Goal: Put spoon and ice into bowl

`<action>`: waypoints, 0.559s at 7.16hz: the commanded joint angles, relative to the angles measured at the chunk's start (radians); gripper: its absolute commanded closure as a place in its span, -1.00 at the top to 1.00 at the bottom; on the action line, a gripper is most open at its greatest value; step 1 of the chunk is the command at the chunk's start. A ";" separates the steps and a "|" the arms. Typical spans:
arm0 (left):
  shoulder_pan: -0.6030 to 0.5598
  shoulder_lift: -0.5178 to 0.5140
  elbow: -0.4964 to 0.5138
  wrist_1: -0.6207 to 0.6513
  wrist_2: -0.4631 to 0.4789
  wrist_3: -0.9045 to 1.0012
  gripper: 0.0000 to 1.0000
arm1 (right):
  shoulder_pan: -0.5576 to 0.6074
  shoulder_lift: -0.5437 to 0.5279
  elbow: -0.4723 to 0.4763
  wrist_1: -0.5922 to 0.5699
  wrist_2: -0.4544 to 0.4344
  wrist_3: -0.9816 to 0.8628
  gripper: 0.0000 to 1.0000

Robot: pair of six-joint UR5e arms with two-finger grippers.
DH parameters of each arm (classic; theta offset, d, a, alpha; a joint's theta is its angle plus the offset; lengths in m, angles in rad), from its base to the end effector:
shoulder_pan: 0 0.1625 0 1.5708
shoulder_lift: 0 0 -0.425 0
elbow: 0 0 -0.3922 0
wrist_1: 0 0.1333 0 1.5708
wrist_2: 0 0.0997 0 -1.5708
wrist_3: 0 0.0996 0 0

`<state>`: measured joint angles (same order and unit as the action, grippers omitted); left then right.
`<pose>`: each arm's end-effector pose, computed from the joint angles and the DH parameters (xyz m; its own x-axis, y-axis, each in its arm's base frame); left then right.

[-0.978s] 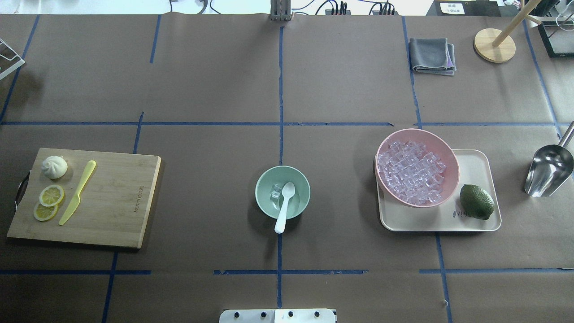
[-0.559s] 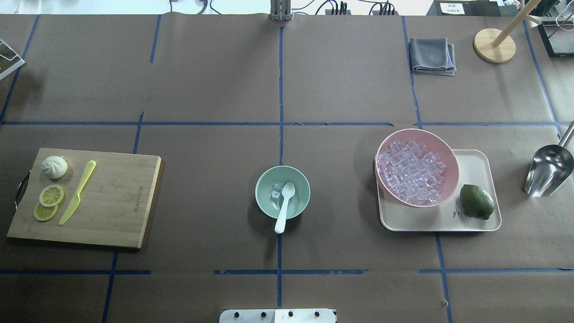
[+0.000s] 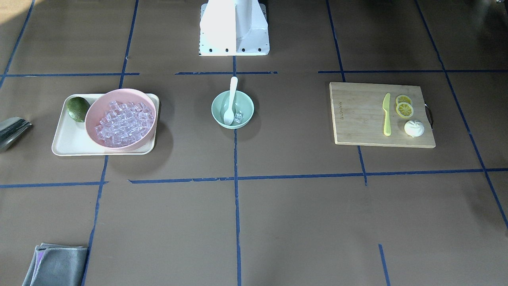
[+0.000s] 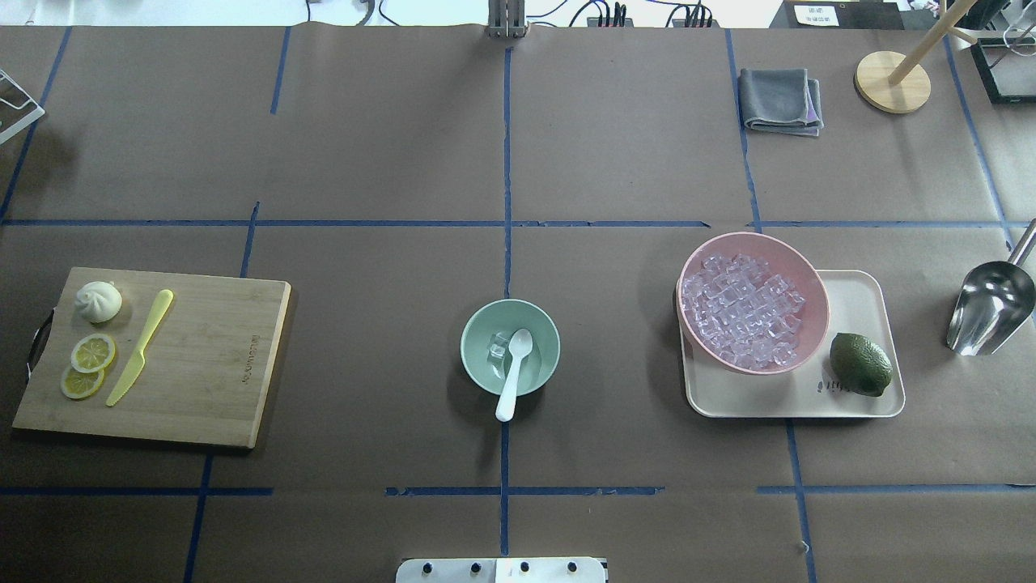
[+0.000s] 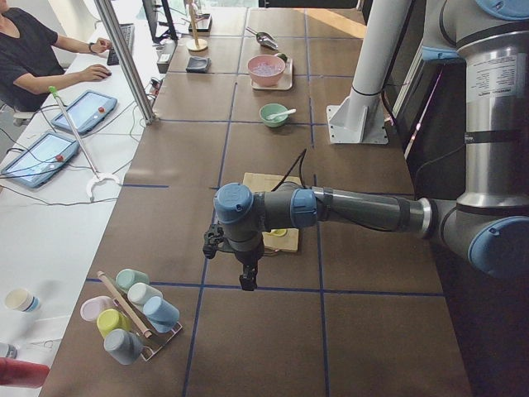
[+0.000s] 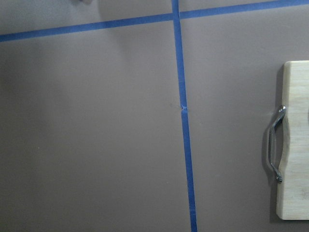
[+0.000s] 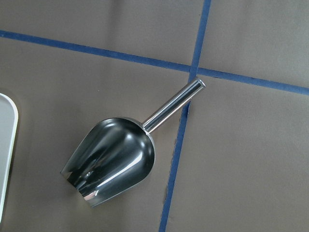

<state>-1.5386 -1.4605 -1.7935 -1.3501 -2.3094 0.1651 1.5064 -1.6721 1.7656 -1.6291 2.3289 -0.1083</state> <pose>-0.0522 -0.4360 0.6249 0.7260 0.1150 -0.6780 -0.1534 0.9882 0.0034 0.0357 -0.4529 0.6175 0.7119 -0.1783 0.6793 0.1421 0.9838 0.1092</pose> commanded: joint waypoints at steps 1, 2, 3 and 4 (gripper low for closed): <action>-0.001 0.000 0.002 0.000 0.004 0.001 1.00 | 0.000 0.000 0.000 0.002 0.004 -0.002 0.99; 0.000 0.000 -0.004 0.000 0.002 0.001 1.00 | 0.000 0.003 0.000 0.002 0.004 -0.002 0.98; 0.000 0.000 -0.004 -0.001 0.001 0.001 1.00 | 0.000 0.005 0.002 0.000 0.006 -0.002 0.98; 0.000 -0.003 -0.006 0.000 0.002 0.001 1.00 | 0.000 0.006 0.002 0.002 0.006 -0.001 0.98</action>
